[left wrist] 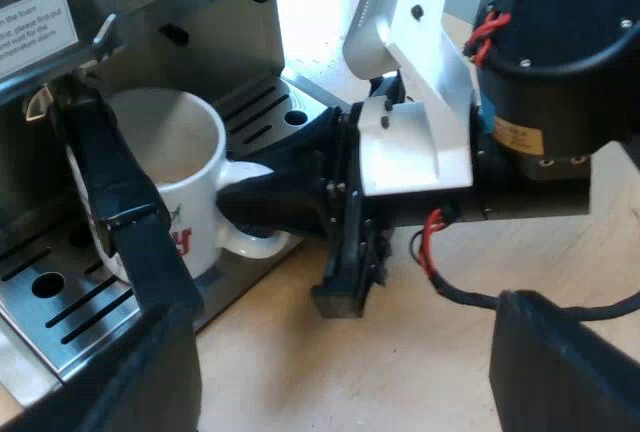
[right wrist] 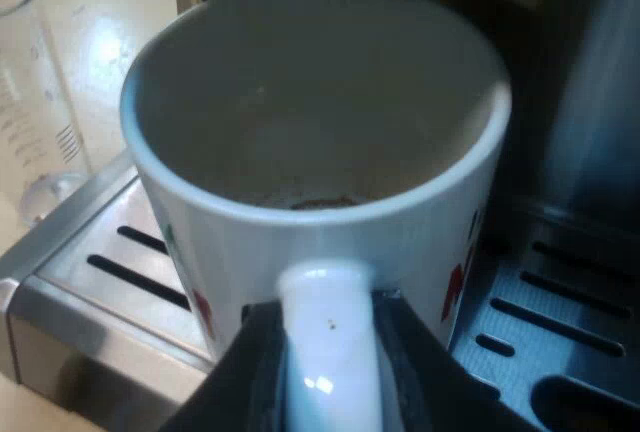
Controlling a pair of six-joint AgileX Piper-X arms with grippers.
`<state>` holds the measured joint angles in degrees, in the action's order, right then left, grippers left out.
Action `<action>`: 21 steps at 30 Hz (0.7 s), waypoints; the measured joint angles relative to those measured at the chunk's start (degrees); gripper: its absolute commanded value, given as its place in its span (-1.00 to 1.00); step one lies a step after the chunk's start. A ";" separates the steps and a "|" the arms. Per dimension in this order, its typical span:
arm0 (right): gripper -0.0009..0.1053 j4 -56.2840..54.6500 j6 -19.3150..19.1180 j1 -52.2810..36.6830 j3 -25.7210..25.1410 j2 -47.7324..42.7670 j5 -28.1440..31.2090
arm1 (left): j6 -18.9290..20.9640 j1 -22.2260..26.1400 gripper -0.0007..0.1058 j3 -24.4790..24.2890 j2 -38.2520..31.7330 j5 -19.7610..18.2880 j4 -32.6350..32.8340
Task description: Place mug into machine
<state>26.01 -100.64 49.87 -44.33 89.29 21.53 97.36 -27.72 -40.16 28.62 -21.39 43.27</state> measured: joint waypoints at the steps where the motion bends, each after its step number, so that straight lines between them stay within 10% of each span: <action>1: -0.98 0.16 0.00 0.00 -0.05 0.18 0.23 | 0.00 0.00 0.20 0.00 0.00 0.00 0.00; 14: -0.97 0.87 -0.03 0.00 -0.04 0.64 1.81 | 0.00 0.00 0.20 0.00 0.00 0.00 0.00; 21: -0.29 1.16 -0.03 0.00 -0.04 0.64 2.01 | 0.00 0.00 0.20 0.00 0.00 0.00 0.00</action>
<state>27.17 -100.67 49.87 -44.37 89.93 23.54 97.36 -27.72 -40.16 28.62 -21.39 43.27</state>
